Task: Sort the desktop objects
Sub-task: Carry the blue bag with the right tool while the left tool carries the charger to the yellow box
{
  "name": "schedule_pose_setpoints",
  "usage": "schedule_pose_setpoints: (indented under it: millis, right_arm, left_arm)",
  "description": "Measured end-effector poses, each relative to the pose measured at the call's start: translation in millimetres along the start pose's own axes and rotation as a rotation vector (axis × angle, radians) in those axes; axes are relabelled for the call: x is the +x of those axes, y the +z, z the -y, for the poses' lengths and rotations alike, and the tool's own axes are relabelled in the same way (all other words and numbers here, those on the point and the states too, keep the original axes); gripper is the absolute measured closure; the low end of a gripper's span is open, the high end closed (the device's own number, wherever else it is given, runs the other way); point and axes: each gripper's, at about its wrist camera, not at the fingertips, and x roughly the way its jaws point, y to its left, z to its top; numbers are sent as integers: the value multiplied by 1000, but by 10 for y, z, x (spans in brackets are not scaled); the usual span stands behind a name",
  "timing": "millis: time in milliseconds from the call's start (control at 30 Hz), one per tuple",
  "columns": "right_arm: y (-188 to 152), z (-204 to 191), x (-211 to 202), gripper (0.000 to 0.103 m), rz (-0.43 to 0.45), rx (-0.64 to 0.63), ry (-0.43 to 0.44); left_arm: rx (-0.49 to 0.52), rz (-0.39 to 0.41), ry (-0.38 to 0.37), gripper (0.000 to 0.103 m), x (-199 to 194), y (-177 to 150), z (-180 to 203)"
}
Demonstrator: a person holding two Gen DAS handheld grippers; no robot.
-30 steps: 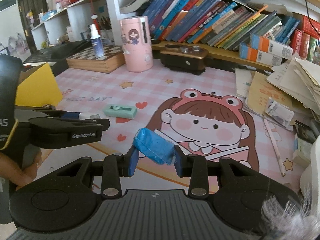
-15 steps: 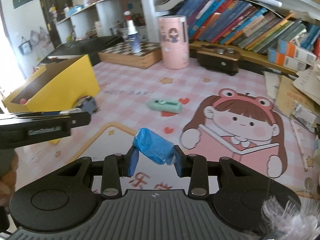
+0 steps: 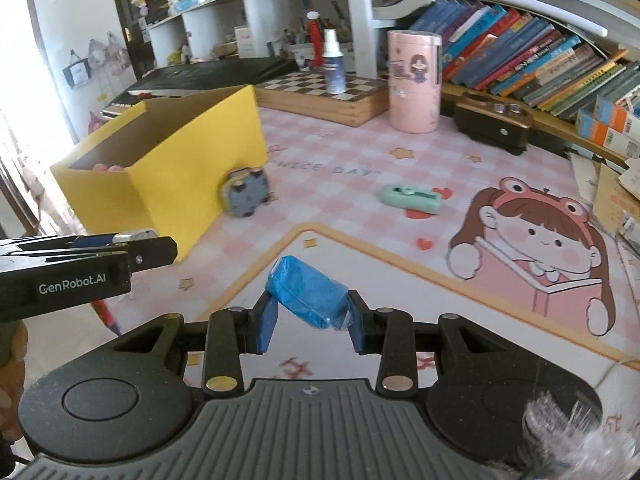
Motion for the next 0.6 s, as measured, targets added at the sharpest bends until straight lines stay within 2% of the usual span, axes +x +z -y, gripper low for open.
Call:
schedule_pose_setpoints:
  millis: [600]
  right_arm:
    - [-310,-1179,-106,69,-19,-1,27]
  left_arm:
    - [19,-19,1,61,-637,-365,-926]
